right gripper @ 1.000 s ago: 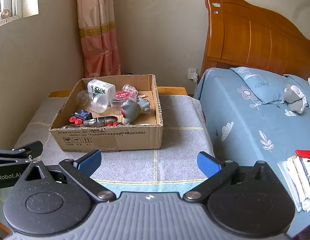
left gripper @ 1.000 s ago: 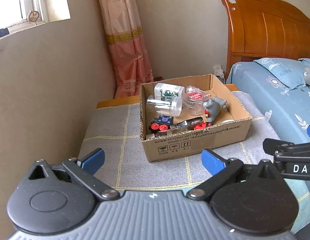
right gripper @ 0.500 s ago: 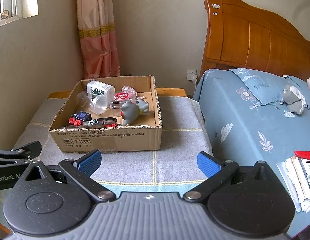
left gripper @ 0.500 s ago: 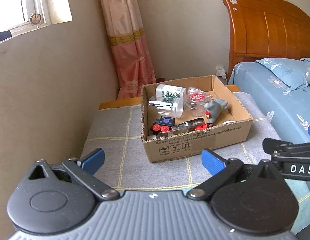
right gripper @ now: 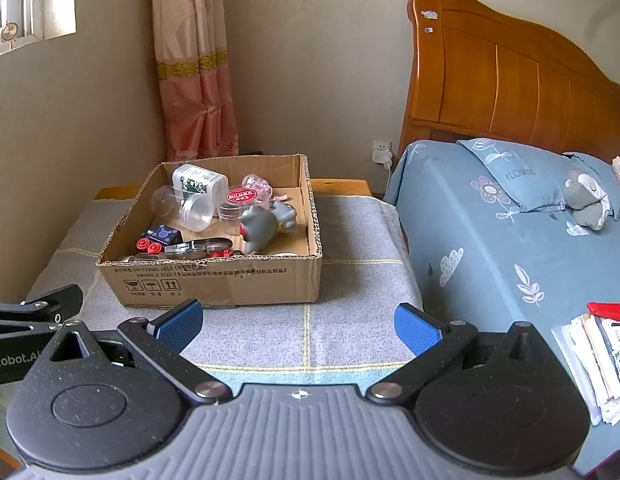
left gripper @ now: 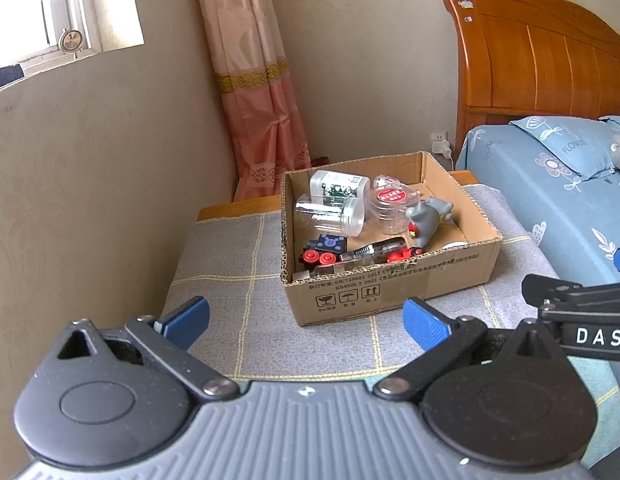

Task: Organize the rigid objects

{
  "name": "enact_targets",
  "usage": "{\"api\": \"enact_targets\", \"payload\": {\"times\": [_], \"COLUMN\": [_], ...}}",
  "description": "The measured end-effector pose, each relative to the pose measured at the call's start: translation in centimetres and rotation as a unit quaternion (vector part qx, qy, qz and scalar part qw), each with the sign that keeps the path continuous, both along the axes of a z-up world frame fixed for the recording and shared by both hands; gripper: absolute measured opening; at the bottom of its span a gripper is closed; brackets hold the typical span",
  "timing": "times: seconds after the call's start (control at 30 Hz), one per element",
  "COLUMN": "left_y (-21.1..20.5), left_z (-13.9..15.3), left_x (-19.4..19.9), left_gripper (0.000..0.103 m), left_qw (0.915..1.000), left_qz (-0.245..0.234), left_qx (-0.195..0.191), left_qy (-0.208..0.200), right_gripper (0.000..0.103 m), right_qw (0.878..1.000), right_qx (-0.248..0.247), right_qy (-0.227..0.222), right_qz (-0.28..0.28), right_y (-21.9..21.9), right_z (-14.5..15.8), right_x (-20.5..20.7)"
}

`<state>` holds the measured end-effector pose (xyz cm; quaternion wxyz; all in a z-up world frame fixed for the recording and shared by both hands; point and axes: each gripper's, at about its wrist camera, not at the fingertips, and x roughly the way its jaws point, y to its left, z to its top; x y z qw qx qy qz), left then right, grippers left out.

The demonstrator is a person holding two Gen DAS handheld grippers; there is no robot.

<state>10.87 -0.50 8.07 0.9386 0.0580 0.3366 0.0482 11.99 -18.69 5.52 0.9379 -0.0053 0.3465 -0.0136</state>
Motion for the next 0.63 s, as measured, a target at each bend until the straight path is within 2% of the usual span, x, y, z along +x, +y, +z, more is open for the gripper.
{"api": "enact_targets", "payload": {"times": [0.63], "left_y": [-0.03], "left_z": [0.21], "left_x": [-0.30], "left_gripper": [0.102], "left_qw": [1.0000], "left_qz": [0.000], "left_qx": [-0.001], "left_qy": [0.000], "right_gripper": [0.103], "right_qw": [1.000], "right_qx": [0.001], "right_qy": [-0.001], "right_qz": [0.002], "right_y": [-0.08], "right_z": [-0.06], "right_x": [-0.16]}}
